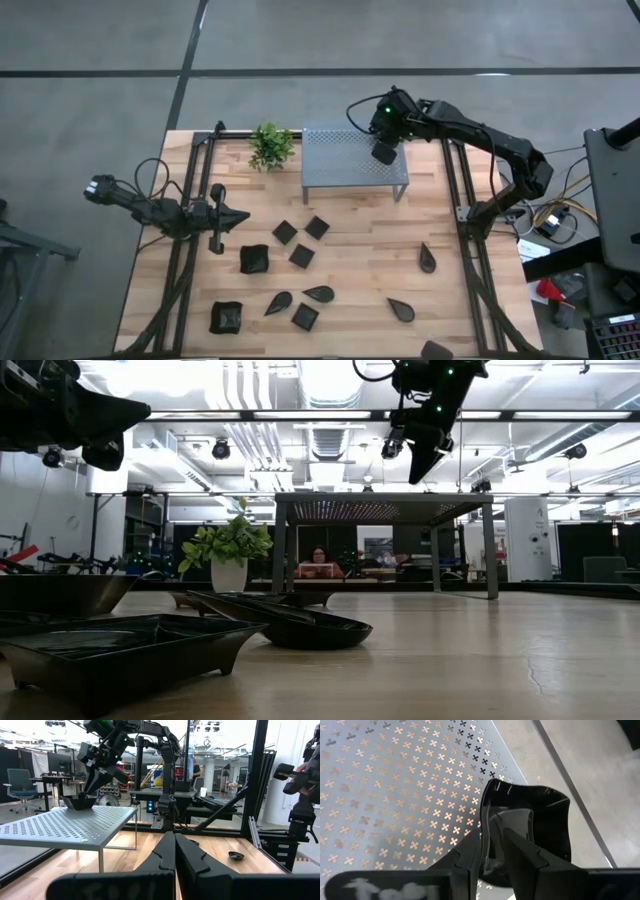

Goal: Pick & Place Mini shaped plates
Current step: Put the drop shaped plate on the shelf

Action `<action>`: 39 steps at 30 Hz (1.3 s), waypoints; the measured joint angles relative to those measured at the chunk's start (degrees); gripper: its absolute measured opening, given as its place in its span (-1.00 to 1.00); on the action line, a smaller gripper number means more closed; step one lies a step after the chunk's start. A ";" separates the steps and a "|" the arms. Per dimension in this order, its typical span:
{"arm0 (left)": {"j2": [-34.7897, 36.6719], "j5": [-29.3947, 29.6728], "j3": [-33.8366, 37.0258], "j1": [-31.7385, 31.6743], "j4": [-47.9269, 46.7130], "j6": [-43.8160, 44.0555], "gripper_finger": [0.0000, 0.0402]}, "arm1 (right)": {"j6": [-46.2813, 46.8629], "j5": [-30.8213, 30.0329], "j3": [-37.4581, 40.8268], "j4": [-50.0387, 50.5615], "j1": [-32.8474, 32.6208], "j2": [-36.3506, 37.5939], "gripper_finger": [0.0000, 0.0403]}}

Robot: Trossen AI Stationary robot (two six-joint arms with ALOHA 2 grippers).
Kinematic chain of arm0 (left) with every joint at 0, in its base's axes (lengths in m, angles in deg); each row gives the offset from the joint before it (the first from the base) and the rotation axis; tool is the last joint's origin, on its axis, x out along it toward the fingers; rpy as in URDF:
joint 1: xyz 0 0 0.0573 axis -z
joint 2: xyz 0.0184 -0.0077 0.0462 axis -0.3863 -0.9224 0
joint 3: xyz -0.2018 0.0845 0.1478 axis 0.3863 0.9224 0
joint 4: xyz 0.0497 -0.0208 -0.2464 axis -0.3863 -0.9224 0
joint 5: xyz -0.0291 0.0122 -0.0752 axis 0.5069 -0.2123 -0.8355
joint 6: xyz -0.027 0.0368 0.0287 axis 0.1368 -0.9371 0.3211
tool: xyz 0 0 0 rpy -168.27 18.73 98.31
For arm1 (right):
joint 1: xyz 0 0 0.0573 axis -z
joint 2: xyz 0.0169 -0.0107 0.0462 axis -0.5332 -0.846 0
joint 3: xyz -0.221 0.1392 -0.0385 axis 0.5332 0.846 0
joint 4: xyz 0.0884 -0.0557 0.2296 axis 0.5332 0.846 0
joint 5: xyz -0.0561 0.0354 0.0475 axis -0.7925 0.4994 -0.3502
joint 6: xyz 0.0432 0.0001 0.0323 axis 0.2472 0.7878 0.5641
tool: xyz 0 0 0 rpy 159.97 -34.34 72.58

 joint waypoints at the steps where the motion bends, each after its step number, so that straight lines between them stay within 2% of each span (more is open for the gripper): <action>1: -0.02 -0.02 0.00 0.00 -0.02 0.02 -1.00 | 0.20 0.01 0.00 0.17 -0.07 0.15 -0.58; 12: 0.00 0.00 0.02 0.00 -0.02 0.00 -1.00 | 3.33 0.46 0.00 0.97 -0.71 0.58 -0.60; 20: -0.02 -0.01 0.00 0.02 0.00 0.01 -1.00 | 6.40 0.48 0.00 6.08 -3.20 0.66 -0.60; 39: -0.01 -0.01 0.00 0.01 -0.02 0.01 -1.00 | 14.39 0.44 0.00 6.72 -15.12 0.66 -0.61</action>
